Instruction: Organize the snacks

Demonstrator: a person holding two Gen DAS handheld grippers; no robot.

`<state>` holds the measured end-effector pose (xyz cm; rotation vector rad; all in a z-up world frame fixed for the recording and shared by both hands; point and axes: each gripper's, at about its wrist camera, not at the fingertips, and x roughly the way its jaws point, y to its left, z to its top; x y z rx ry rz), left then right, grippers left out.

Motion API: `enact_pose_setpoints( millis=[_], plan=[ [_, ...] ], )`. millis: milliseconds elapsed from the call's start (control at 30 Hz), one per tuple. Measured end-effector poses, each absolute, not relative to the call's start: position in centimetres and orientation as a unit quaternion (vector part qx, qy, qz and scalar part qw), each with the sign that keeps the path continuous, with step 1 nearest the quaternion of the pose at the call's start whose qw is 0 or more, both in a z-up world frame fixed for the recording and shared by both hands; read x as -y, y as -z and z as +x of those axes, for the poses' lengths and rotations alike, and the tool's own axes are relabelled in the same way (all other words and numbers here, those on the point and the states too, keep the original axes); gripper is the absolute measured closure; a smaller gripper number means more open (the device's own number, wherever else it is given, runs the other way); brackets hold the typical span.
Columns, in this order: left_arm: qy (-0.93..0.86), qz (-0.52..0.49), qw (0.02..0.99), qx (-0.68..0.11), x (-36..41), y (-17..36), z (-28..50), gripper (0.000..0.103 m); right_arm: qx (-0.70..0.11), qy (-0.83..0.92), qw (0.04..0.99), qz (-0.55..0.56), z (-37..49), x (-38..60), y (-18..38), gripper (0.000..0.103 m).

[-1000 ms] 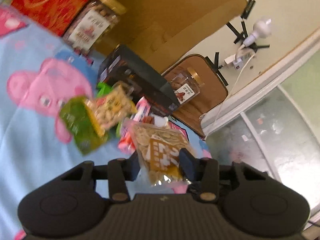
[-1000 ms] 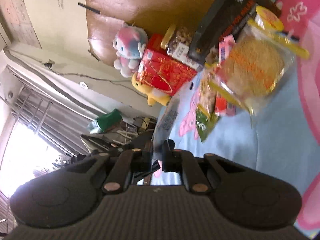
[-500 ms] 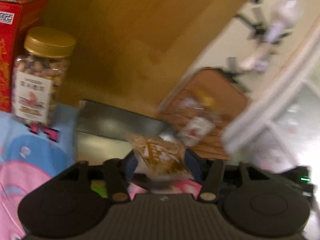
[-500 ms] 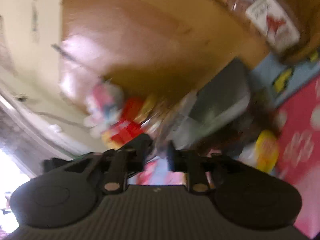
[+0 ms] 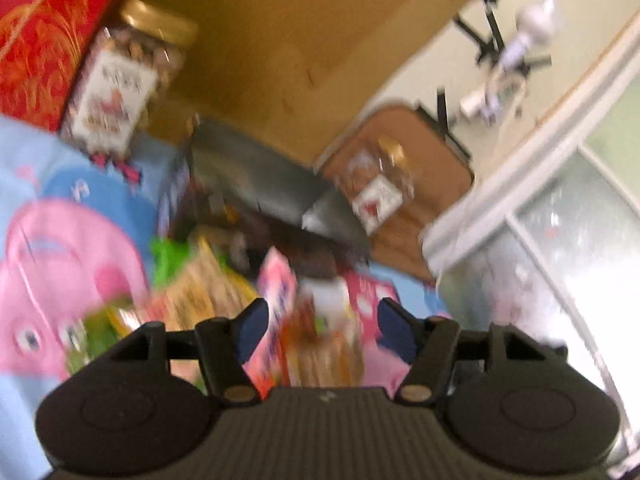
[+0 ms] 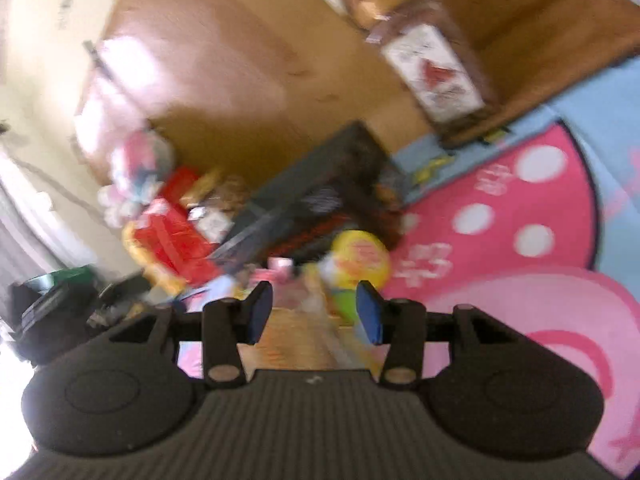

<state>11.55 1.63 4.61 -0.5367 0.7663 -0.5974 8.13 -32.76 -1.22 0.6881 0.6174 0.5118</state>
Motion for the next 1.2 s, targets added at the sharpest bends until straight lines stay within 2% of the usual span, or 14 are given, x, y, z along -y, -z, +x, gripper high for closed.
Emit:
enact_pose_setpoints(
  millis=[133,200,400,633,733,800,967,1033,1067,1200],
  plan=[
    [0.294,-0.224,0.843,-0.39,0.7,-3.4,9.6,0.045,-0.316,-0.238,0.85,0.349,9.7,32.6,3.0,0.056],
    [0.282,-0.202,0.85,-0.396,1.5,-2.8,8.8,0.045,-0.336,-0.255,0.833,0.358,9.0,32.2,3.5,0.062],
    [0.267,-0.212,0.84,-0.421,0.1,-0.5,6.5,0.045,-0.343,-0.295,0.824,0.341,3.4,30.6,3.1,0.06],
    [0.269,-0.209,0.859,-0.382,-2.2,-2.4,5.4,0.045,-0.291,-0.266,0.901,0.179,-0.6,29.2,1.1,0.06],
    [0.276,-0.196,0.853,-0.397,-1.3,-1.9,6.3,0.041,-0.288,-0.267,0.907,0.154,-1.0,29.1,1.5,0.049],
    [0.28,-0.189,0.846,-0.413,-0.5,-1.1,6.7,0.041,-0.28,-0.266,0.915,0.117,-1.4,28.4,1.6,0.035],
    [0.28,-0.191,0.838,-0.427,0.8,0.1,8.0,0.04,-0.278,-0.274,0.92,0.031,-1.1,25.5,1.8,0.033],
    [0.289,-0.203,0.827,-0.438,1.2,0.5,8.5,0.06,-0.282,-0.282,0.917,0.026,-0.2,24.9,1.9,0.035],
    [0.285,-0.206,0.826,-0.44,1.3,0.6,8.4,0.06,-0.279,-0.288,0.916,0.02,0.0,24.5,1.8,0.055],
    [0.28,-0.208,0.831,-0.433,1.1,-0.1,5.9,0.062,-0.267,-0.289,0.919,0.007,-0.7,24.2,1.5,0.06]
  ],
)
